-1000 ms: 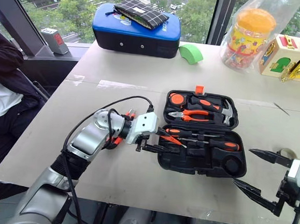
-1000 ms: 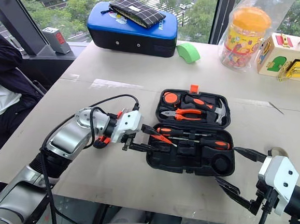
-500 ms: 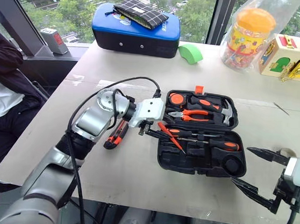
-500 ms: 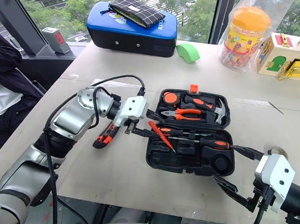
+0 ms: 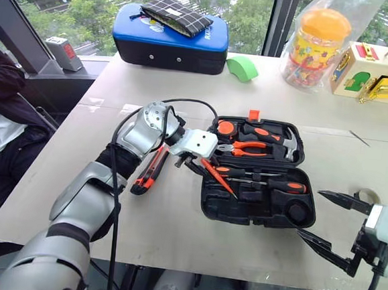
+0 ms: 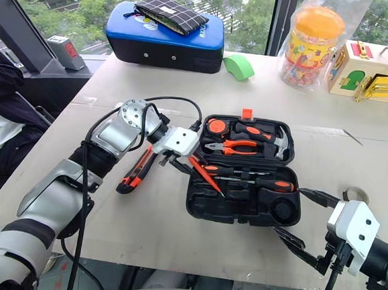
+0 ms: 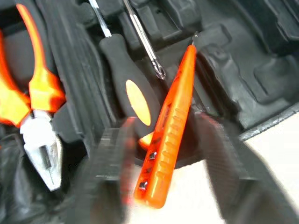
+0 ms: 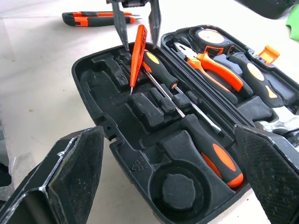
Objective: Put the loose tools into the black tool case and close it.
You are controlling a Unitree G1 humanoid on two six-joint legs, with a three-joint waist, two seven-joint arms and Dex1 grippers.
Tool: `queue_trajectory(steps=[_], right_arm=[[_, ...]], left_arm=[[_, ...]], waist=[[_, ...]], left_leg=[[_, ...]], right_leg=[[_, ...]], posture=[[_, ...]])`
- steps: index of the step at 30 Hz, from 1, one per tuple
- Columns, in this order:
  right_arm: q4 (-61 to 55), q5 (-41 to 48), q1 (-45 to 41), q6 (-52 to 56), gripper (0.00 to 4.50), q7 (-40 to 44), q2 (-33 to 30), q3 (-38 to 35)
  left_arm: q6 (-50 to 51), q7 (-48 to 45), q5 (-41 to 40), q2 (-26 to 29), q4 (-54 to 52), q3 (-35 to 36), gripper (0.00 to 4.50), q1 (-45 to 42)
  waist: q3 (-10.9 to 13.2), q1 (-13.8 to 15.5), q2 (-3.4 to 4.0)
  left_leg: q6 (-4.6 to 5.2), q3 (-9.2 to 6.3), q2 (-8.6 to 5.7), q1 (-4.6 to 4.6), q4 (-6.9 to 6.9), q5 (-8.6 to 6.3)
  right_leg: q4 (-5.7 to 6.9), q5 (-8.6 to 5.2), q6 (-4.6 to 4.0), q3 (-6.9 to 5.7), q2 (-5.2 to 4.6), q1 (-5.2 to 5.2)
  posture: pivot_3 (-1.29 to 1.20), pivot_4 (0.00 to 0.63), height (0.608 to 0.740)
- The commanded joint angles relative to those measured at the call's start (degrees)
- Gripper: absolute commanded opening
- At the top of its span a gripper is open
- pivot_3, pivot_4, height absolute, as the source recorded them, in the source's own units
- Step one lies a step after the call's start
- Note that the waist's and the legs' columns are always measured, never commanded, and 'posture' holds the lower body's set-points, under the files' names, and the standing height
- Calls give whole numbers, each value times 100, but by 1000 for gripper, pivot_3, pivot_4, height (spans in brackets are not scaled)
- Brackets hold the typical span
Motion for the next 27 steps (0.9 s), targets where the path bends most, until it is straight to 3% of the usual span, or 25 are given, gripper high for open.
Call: queue_trajectory(steps=[1,8,14,19,24,27], right_arm=[[-166,-15,73,-108,4500,-61,75,-93],[-138,-61,74,-149,4500,-64,106,-76],[-114,-80,72,-170,4500,-42,106,-80],[-145,-38,146,-152,4500,-16,98,-146],[-147,-10,184,-150,4500,0,83,-175],[-136,-7,161,-146,4500,-5,68,-159]], left_arm=[[-168,-29,-37,9,178,11,229,-186],[343,-29,-982,219,-290,-131,83,-242],[2694,721,-1104,14,-1869,232,83,284],[5335,1618,-1511,26,-3369,391,83,1016],[6352,2215,-1671,19,-3782,539,83,1342],[6274,2330,-1612,103,-3786,428,83,1454]], waist=[[-1,10,2],[2,2,-4],[2,1,-3],[0,-72,0],[0,-60,0],[0,-29,0]], left_leg=[[2,0,0,1,2,-1],[6,-4,-2,0,14,-3],[5,-11,-2,0,13,-3],[5,-11,1,3,12,-3],[5,-11,2,4,13,-3],[5,-9,1,4,14,-2]], right_leg=[[3,0,0,0,0,1],[20,0,1,0,-1,0],[21,-9,14,-3,0,1],[27,-10,14,0,3,0],[28,-9,13,0,2,1],[28,-9,13,1,0,1]], posture=[[0,150,740],[0,150,740],[0,150,740],[0,150,740],[0,150,740],[0,150,740]])
